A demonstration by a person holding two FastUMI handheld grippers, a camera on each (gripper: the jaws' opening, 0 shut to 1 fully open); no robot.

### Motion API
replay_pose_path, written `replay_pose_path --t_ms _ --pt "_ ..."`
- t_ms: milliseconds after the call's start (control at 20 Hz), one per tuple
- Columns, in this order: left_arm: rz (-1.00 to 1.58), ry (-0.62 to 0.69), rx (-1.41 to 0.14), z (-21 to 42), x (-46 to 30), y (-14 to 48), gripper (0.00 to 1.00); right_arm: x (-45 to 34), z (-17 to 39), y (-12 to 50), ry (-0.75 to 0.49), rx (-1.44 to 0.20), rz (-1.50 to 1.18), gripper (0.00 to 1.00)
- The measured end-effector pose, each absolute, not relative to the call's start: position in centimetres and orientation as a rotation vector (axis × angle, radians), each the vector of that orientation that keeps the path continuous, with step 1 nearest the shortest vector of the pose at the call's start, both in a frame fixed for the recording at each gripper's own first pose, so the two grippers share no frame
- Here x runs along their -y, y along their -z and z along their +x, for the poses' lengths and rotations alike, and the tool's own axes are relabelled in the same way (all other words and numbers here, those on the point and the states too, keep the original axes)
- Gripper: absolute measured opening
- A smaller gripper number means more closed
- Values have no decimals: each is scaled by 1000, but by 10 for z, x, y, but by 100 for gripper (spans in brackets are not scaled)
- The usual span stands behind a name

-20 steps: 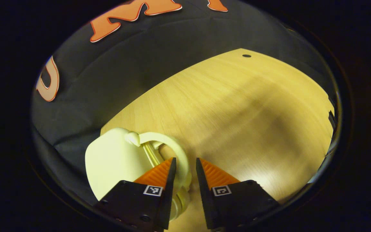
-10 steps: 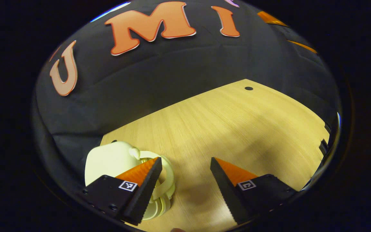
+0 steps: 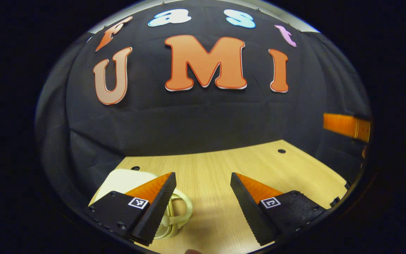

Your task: First open the suitcase, pack the skin care products into it, and then close the suitcase.

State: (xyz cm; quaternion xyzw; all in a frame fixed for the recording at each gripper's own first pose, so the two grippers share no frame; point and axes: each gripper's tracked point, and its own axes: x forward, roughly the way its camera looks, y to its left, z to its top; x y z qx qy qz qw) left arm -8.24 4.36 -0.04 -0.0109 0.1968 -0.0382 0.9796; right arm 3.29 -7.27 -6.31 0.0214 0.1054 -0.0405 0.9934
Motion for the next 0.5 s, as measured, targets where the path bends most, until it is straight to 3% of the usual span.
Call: replay_pose_path --t_ms 500 --pt "-110 16 -86 -105 -48 -113 99 56 23 65 5 -187 0 98"
